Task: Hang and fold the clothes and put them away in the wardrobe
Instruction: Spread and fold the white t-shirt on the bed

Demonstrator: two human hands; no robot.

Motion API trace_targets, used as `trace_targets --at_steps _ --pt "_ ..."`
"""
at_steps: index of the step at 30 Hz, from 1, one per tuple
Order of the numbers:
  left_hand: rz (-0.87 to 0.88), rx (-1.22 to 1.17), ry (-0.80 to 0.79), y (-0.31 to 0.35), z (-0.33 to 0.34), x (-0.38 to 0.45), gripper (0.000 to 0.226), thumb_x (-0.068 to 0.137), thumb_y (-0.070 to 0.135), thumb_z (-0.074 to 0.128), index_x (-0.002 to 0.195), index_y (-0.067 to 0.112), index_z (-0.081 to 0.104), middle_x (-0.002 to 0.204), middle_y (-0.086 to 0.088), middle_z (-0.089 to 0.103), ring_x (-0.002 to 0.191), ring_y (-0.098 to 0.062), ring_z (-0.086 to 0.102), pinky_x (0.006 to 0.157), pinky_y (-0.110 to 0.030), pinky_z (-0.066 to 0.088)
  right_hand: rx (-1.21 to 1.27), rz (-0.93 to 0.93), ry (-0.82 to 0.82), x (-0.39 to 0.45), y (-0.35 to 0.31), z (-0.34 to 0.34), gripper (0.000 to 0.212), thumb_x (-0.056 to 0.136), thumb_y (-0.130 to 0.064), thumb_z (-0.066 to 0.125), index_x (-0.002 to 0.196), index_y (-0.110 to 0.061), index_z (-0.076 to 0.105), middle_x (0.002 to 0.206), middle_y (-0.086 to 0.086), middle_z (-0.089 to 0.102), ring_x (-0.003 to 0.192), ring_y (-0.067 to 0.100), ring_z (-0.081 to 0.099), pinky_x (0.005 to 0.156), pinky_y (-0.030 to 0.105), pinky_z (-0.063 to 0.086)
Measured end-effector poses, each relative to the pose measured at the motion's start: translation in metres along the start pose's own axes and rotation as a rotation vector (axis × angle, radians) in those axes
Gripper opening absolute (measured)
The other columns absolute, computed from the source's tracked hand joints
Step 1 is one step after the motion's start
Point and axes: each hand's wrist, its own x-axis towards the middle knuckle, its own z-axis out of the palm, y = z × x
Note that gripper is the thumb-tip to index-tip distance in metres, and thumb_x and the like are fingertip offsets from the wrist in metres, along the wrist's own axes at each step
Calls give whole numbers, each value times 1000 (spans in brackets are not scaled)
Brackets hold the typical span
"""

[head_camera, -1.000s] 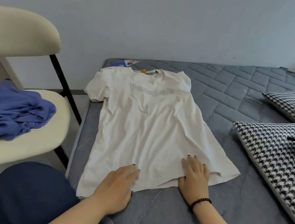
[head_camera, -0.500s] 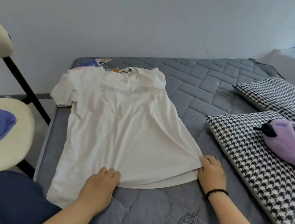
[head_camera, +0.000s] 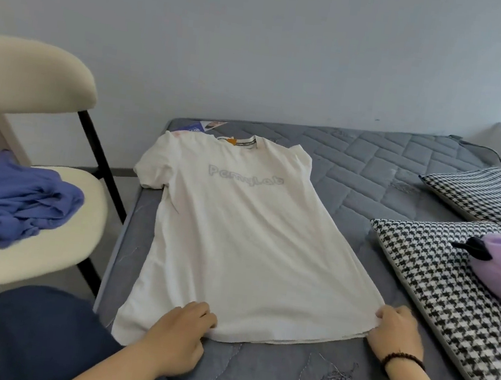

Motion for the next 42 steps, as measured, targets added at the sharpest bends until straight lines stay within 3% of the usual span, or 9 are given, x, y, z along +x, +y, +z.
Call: trace_targets --at_steps 4,10,17,22,25,29,34,38,42 --pt "-133 -93 102 -12 -2 -7 39 93 29 41 132 27 45 140 12 34 129 -12 33 101 -26 32 -211 -65 22 -6 -47 -13 38 87 -13 43 123 -22 48 142 10 29 129 31 29 103 41 34" --pt "-542 -242 247 -40 -9 10 44 100 30 33 143 26 34 156 0 18 142 -20 14 113 -35 23 -26 -479 -14 -12 -174 -9 63 89 -15 45 148 -20 22 157 14 3 145 32 4 116 38 18" --pt "-693 -408 394 -75 -18 32 44 99 27 40 143 21 35 145 5 33 132 -17 33 106 -33 31 75 -739 -256 -3 -306 42 58 100 -36 33 152 -20 11 159 8 -6 147 26 -5 120 38 9" --pt "-835 -656 530 -114 -21 52 30 96 23 45 127 25 47 121 6 44 104 -16 52 93 -39 45 30 -789 -230 31 -371 78 61 99 -47 24 152 -27 1 159 5 -10 146 27 -8 119 45 3" --pt "-916 -703 602 -129 -26 74 29 97 23 45 125 24 50 116 7 45 98 -15 51 85 -32 44 -77 -817 -188 48 -401 94 64 96 -56 16 150 -32 -8 159 2 -16 145 30 -14 117 53 -3" --pt "-930 -867 756 -153 -40 112 30 97 15 45 125 19 55 112 7 49 90 -5 51 72 -18 34 -64 -822 -115 69 -440 102 69 90 -61 8 150 -33 -8 158 4 -20 145 29 -18 115 57 -6" --pt "-914 -1340 936 -200 -63 156 31 97 11 50 127 15 57 118 2 62 102 -5 58 79 -14 41 -14 -810 -32 84 -455 116 67 91 -64 10 150 -37 -7 158 1 -20 146 24 -16 117 54 -5" --pt "-767 -1903 953 -243 -91 194 20 99 8 46 114 8 59 109 -7 65 111 -17 60 92 -26 45 29 -805 -28 86 -454 122 67 90 -64 11 150 -39 -6 158 -2 -19 145 20 -18 117 50 -8" --pt "-699 -2208 915 -282 -111 217 12 96 15 55 101 6 62 101 -9 69 99 -19 65 89 -31 51 32 -802 -32 87 -455 122 67 89 -64 11 149 -41 -5 158 -4 -18 145 18 -20 117 49 -9"
